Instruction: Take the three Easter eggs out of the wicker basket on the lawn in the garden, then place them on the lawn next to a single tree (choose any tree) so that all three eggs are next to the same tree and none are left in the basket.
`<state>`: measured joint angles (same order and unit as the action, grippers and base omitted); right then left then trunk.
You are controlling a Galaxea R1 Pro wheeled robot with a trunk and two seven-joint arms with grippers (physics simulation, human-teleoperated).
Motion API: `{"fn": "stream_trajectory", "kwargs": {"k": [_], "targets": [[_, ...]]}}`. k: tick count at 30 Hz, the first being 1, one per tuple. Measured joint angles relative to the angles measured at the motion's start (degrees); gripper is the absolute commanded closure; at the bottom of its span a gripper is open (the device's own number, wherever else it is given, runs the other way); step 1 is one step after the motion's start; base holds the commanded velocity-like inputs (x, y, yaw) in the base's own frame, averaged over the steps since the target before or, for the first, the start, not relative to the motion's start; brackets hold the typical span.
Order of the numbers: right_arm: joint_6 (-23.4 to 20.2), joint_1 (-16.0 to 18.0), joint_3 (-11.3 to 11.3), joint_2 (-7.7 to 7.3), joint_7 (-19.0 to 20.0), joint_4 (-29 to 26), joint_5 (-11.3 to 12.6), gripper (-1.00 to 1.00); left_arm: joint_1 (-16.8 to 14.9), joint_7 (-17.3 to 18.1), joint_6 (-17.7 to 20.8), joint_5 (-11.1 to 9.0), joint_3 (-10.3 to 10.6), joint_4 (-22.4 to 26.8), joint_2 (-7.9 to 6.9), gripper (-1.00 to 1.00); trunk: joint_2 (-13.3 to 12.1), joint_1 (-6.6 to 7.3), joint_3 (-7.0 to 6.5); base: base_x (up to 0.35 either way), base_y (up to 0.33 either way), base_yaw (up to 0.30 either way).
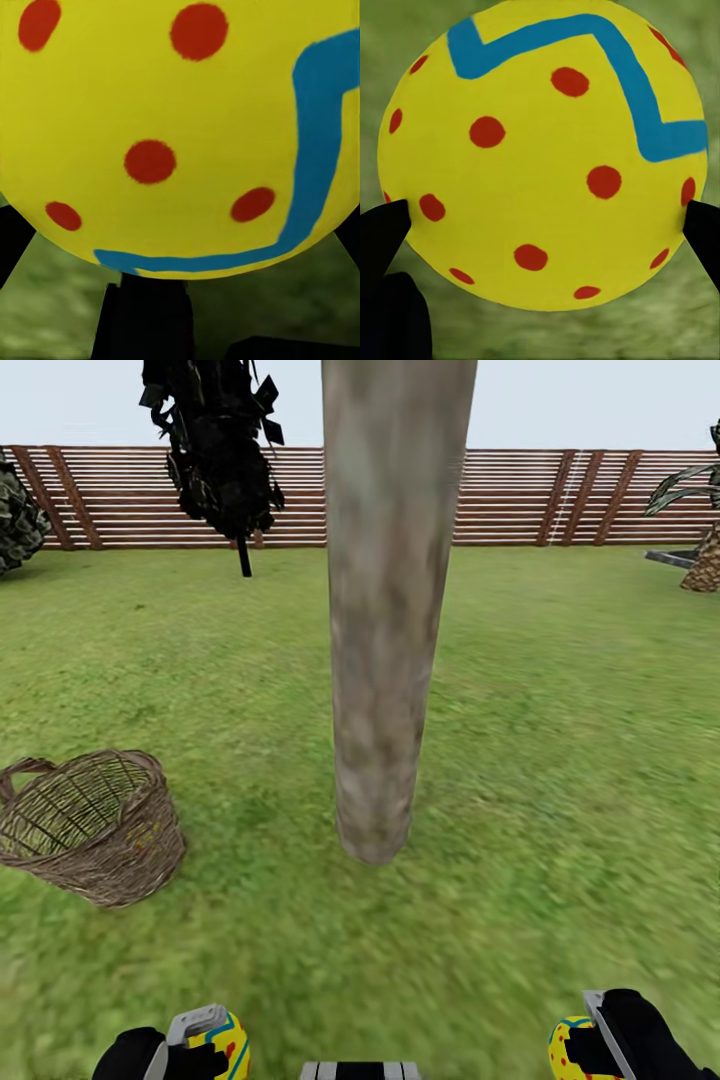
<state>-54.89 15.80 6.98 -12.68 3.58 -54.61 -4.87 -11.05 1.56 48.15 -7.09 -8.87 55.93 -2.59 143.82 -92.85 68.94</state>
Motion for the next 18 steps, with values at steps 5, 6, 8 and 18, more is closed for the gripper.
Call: {"fn": "stream_trajectory", "kwargs": {"k": [5,6,8,18], "targets": [[0.02,0.0,0.0,-0.03,0.0,0.0,0.0,1.0,0.0,0.02,0.25,0.21,-0.16,0.95,-0.97,1.0,0.07,-0.13,1.11,0.0,0.0,0.0],[0.02,0.0,0.0,-0.02,0.0,0.0,0.01,1.0,0.0,0.03,0.63,0.2,-0.18,1.11,-1.67,1.0,0.08,-0.15,1.33,0.0,0.0,0.0],[0.02,0.0,0.0,-0.04,0.0,0.0,0.01,1.0,0.0,0.06,0.91,-0.04,-0.18,1.21,-2.3,1.0,0.11,-0.21,1.77,0.0,0.0,0.0],[0.02,0.0,0.06,-0.07,0.0,0.0,0.0,1.0,0.0,-0.02,0.97,-0.14,-0.13,1.01,-2.08,1.0,0.16,-0.31,2.67,0.0,0.0,0.0]]}}
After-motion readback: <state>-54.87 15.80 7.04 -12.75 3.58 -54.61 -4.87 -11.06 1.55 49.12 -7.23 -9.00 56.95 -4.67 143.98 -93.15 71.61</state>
